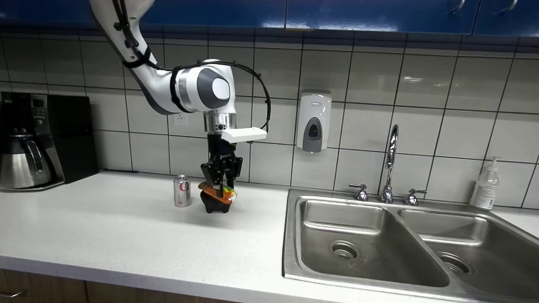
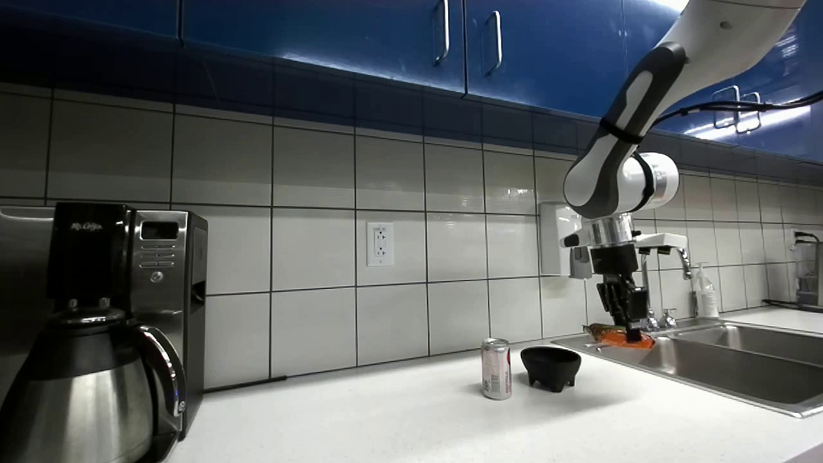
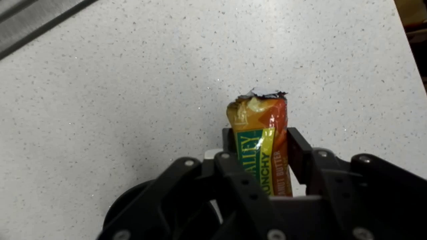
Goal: Put the candy bar into the black bowl
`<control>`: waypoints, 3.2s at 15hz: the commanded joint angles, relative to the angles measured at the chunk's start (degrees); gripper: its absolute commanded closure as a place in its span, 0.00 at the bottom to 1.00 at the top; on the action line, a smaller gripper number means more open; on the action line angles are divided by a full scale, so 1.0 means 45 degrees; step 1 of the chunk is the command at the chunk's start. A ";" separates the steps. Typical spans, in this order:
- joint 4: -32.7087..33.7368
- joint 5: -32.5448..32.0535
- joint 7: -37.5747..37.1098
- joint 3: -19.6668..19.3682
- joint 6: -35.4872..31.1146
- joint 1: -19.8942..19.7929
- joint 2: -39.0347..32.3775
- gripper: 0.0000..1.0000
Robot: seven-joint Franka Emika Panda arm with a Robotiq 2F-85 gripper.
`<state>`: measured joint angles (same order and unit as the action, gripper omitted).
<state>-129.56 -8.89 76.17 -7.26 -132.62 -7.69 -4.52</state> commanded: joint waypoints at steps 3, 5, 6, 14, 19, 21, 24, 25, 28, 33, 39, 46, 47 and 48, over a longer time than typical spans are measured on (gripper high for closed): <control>0.0265 0.1353 -0.1474 0.0225 -0.0043 0.0099 -0.0115 0.84; 0.0488 0.1842 -0.2090 0.0249 0.0053 0.0071 -0.0302 0.84; 0.0634 0.2071 -0.2323 0.0252 0.0112 0.0054 -0.0415 0.84; 0.2012 0.3366 -0.3857 0.0404 0.0481 -0.0055 -0.1555 0.84; 0.3008 0.3728 -0.4518 0.0578 0.0781 -0.0115 -0.2410 0.84; 0.3365 0.3703 -0.4823 0.0659 0.0867 -0.0134 -0.2734 0.84; 0.3778 0.3675 -0.5124 0.0794 0.1000 -0.0196 -0.3111 0.84; 0.3899 0.3660 -0.5205 0.0833 0.1054 -0.0217 -0.3222 0.84; 0.4184 0.3609 -0.5343 0.0897 0.1200 -0.0262 -0.3488 0.84; 0.4480 0.3472 -0.5569 0.0956 0.1419 -0.0293 -0.3747 0.34; 0.4488 0.3482 -0.5530 0.0972 0.1483 -0.0342 -0.3742 0.01; 0.3373 0.3747 -0.5169 0.0999 0.1099 -0.0568 -0.2630 0.00; 0.3142 0.3733 -0.5148 0.0979 0.1052 -0.0579 -0.2397 0.00; 0.2803 0.3736 -0.5086 0.0957 0.0964 -0.0596 -0.2072 0.00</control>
<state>-111.91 7.16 52.38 -4.25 -127.91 -8.65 -19.41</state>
